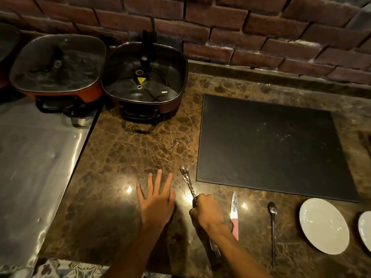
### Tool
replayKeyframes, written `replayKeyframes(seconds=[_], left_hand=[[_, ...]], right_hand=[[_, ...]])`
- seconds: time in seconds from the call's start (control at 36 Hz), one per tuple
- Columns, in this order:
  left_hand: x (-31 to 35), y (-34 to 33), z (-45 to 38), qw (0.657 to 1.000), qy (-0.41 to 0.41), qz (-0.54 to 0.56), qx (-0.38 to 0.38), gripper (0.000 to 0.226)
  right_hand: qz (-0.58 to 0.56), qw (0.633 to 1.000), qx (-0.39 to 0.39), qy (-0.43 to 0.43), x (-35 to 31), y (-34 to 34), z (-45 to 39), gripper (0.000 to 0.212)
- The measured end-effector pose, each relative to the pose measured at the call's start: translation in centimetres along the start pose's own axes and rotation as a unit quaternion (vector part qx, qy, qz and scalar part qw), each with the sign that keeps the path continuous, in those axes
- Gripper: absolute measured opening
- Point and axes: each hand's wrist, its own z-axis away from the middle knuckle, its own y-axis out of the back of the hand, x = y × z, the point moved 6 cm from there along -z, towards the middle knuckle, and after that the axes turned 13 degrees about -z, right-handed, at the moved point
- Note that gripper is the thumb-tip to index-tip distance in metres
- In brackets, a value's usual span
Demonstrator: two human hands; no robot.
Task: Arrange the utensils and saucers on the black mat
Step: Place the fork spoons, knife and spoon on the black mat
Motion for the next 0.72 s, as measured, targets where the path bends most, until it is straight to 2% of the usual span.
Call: replayKeyframes(seconds=[0.25,0.47,0.72], left_hand=[[1.1,0.2,-4.9,0.999,-0.005,0.014,0.028,0.054],[1.9,-1.5,-9.3,0.999,-0.004,0.025,-0.022,0.057],[1.9,-1.8,-9.5,0.999,-0.001,0.006,-0.053,0.058]], right_hand=[[-0.092,0.994,0.055,-0.024,0.6,5.9,-2.6,0.025],[-0.163,0.979,0.113,-0.057,2.0,12.0,-10.7,0.028],[-0.185,0.97,0.14,-0.067,2.3,13.5,-15.6,0.026]])
